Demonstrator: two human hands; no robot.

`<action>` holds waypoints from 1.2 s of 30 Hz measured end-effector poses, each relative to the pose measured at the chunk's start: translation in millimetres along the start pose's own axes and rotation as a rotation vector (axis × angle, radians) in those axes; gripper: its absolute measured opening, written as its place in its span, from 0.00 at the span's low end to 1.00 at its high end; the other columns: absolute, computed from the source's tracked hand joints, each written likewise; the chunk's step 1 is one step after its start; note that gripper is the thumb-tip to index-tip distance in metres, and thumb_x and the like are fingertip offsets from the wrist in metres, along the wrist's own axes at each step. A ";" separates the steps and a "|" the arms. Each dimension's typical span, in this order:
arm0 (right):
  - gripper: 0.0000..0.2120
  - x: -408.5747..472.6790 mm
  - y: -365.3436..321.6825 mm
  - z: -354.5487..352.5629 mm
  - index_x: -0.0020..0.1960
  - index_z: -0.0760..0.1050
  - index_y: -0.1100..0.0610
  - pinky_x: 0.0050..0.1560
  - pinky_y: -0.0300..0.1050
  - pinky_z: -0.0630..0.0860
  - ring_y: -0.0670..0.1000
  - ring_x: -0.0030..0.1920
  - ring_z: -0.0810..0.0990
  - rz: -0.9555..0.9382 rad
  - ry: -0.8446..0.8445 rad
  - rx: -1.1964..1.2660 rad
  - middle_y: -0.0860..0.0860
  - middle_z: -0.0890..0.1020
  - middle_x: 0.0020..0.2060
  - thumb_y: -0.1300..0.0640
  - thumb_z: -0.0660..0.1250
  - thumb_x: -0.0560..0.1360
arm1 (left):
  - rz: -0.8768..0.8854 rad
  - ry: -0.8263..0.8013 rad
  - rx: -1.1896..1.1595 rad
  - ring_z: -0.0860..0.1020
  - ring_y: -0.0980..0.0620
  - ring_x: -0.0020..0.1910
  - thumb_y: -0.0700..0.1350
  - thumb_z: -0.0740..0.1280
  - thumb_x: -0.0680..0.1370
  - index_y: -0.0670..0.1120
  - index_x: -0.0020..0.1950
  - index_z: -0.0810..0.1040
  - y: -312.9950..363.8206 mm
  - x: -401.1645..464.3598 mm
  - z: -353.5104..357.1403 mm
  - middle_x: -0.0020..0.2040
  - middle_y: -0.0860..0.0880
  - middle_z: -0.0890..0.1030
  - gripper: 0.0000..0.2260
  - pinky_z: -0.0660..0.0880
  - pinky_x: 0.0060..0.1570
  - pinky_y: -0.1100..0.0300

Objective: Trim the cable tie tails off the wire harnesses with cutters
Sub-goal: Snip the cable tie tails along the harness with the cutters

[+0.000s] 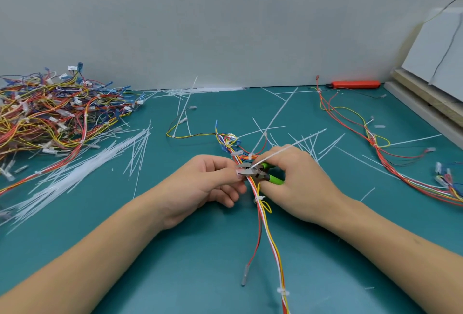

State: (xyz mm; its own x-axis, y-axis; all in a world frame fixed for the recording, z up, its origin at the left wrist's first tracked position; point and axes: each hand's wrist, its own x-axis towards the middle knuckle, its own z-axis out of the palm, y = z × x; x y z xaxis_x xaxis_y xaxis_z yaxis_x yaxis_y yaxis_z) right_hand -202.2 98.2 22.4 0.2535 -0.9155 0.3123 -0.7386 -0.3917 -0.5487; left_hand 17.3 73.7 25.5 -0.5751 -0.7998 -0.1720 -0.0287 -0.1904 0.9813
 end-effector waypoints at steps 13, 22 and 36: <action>0.20 -0.6 -0.1 1.8 0.44 0.83 0.49 0.31 0.49 0.71 0.48 0.29 0.65 0.092 -0.048 0.016 0.51 0.74 0.29 0.42 0.57 0.65 | 0.023 -0.029 -0.009 0.79 0.51 0.36 0.46 0.72 0.77 0.42 0.48 0.82 2.1 -3.1 1.2 0.42 0.42 0.82 0.08 0.78 0.37 0.63; 0.09 0.4 -5.2 -0.2 0.40 0.82 0.49 0.41 0.52 0.75 0.51 0.39 0.76 -0.023 -0.014 0.050 0.48 0.80 0.34 0.50 0.63 0.70 | 0.014 -0.031 -0.027 0.79 0.52 0.35 0.43 0.71 0.76 0.44 0.43 0.83 4.3 -3.5 2.2 0.42 0.43 0.83 0.03 0.79 0.37 0.63; 0.14 1.1 -5.1 -0.6 0.48 0.85 0.45 0.51 0.42 0.73 0.46 0.47 0.79 -0.062 0.033 0.067 0.44 0.84 0.42 0.48 0.62 0.68 | 0.006 -0.032 -0.011 0.78 0.51 0.36 0.44 0.71 0.77 0.42 0.47 0.82 2.8 -2.4 0.7 0.42 0.42 0.82 0.06 0.78 0.37 0.63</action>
State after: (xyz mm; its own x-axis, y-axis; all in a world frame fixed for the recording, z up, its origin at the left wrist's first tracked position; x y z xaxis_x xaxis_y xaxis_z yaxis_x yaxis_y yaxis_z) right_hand -198.4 99.3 26.0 0.2756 -0.8863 0.3722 -0.6781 -0.4537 -0.5782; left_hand 18.0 75.6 28.8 -0.6011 -0.7823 -0.1633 -0.0163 -0.1923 0.9812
